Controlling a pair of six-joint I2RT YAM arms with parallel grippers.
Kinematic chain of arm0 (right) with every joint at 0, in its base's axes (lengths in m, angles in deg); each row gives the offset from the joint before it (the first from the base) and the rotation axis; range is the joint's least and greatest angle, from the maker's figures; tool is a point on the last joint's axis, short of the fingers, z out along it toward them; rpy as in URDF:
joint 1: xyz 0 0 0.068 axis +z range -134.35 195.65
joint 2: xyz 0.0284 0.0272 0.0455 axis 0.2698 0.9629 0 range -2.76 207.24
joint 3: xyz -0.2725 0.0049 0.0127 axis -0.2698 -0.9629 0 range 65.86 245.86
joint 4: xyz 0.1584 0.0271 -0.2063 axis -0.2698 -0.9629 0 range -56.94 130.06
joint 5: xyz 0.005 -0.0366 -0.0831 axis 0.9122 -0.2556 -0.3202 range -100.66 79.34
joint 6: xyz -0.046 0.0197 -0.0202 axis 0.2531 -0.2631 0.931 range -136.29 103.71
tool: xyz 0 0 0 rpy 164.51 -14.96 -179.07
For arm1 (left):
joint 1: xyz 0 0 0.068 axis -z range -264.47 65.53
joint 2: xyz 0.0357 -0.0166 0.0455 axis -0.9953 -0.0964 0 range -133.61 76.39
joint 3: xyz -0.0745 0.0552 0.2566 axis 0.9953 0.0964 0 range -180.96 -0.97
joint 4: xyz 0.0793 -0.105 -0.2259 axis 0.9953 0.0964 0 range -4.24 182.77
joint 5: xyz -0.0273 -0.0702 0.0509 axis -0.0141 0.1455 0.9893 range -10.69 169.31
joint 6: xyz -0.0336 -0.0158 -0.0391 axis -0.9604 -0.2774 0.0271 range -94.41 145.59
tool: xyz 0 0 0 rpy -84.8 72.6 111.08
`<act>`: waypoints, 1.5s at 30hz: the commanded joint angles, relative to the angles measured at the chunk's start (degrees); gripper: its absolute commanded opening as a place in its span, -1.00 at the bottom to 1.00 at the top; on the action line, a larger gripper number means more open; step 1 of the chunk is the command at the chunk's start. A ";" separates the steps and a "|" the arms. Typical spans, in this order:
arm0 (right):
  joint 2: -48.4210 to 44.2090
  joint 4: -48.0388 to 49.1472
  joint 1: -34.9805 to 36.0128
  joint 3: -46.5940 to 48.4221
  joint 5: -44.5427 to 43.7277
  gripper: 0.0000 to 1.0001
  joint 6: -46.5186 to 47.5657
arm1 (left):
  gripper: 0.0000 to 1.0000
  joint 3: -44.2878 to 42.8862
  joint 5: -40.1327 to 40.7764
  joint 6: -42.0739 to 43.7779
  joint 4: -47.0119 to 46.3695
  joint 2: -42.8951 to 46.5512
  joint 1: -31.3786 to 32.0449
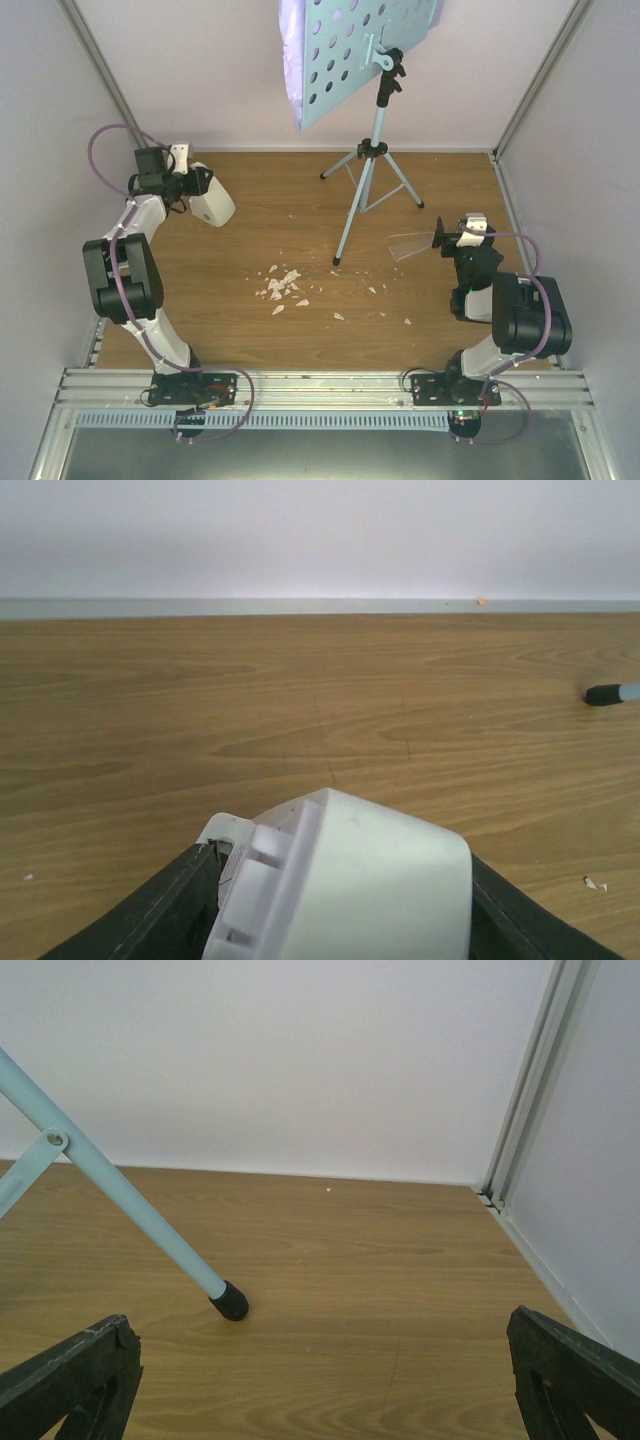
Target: Pack up the instrument practice props
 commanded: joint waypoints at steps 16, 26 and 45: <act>0.22 2.54 0.24 -0.77 -2.59 0.99 0.02 | -0.35 12.38 20.26 -10.62 -1.07 22.09 16.10; 0.18 2.49 0.30 -0.83 -2.88 0.99 -0.03 | -0.37 20.63 35.93 -18.45 0.94 32.21 35.31; -22.14 -22.84 2.16 1.99 -15.01 0.99 -11.93 | -0.32 23.85 48.82 -31.70 6.18 31.25 59.34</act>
